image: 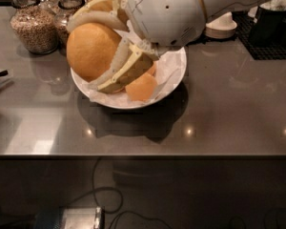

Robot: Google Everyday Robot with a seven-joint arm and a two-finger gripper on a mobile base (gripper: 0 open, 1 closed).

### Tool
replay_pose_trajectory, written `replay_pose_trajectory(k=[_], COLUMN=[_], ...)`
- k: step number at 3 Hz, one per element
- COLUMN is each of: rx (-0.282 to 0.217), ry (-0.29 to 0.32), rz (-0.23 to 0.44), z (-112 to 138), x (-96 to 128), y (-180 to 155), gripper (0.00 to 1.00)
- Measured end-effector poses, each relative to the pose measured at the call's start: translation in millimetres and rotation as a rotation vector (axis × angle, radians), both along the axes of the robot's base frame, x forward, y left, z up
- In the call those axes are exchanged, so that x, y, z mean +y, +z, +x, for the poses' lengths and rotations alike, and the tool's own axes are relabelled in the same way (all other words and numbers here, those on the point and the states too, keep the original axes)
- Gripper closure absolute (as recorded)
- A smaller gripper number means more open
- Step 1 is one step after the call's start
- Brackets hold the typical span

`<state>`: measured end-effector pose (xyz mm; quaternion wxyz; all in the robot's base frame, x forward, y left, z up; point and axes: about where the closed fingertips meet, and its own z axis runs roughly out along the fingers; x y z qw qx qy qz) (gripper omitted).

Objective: Pick orange from white bowl

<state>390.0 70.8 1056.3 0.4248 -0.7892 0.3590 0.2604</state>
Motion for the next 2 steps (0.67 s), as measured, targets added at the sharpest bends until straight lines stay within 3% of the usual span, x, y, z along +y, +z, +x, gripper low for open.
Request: replay_pose_trajectory(k=[2], rx=[0.011], ry=[0.008], rz=[0.035], z=[-12.4], x=[-9.0], y=[-8.4], gripper=[1.00])
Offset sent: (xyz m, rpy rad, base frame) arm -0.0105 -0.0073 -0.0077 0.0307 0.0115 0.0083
